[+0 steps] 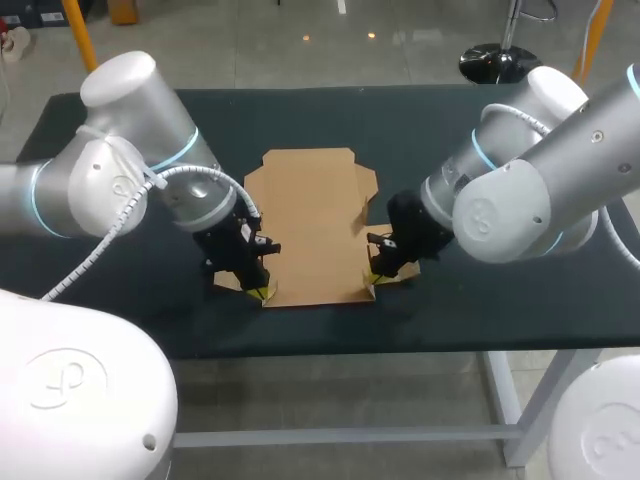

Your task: Assemble the packaging by folding the flat box into shape, placing the metal phone stand inside, and closing the box properly

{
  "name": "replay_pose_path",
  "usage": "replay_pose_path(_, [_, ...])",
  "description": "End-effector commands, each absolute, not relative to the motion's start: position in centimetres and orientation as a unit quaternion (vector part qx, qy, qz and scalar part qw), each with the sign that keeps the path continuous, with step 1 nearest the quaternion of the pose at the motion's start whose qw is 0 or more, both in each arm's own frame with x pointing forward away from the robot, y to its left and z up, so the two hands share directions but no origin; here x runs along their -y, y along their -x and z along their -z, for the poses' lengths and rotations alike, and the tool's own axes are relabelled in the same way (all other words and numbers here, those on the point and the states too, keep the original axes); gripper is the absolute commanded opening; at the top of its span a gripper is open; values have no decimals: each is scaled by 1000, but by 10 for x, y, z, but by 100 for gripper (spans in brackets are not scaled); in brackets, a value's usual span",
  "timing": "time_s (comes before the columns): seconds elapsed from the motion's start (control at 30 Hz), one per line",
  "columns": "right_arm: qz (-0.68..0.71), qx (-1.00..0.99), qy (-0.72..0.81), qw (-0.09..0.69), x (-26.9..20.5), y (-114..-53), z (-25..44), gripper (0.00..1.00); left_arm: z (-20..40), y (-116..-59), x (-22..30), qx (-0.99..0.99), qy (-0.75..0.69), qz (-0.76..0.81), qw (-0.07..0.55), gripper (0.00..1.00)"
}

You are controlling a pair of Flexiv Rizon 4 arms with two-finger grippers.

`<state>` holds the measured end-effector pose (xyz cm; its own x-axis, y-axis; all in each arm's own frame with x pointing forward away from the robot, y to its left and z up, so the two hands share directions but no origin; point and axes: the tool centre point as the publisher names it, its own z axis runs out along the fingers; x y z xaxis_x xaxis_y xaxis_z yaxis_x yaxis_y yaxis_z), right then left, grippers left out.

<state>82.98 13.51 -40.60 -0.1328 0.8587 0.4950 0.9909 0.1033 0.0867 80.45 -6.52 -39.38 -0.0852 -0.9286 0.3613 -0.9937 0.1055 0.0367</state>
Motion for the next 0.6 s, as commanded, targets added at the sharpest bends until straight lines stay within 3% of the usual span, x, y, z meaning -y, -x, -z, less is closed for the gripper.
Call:
replay_pose_path(0.03, [202,725,638,160,-139,-829,407,0,394,-804,72,730,-660,-106,144,0])
replay_pose_path(0.6, [207,724,640,151,-140,-821,408,0,403,-801,81,724,-664,-124,144,0])
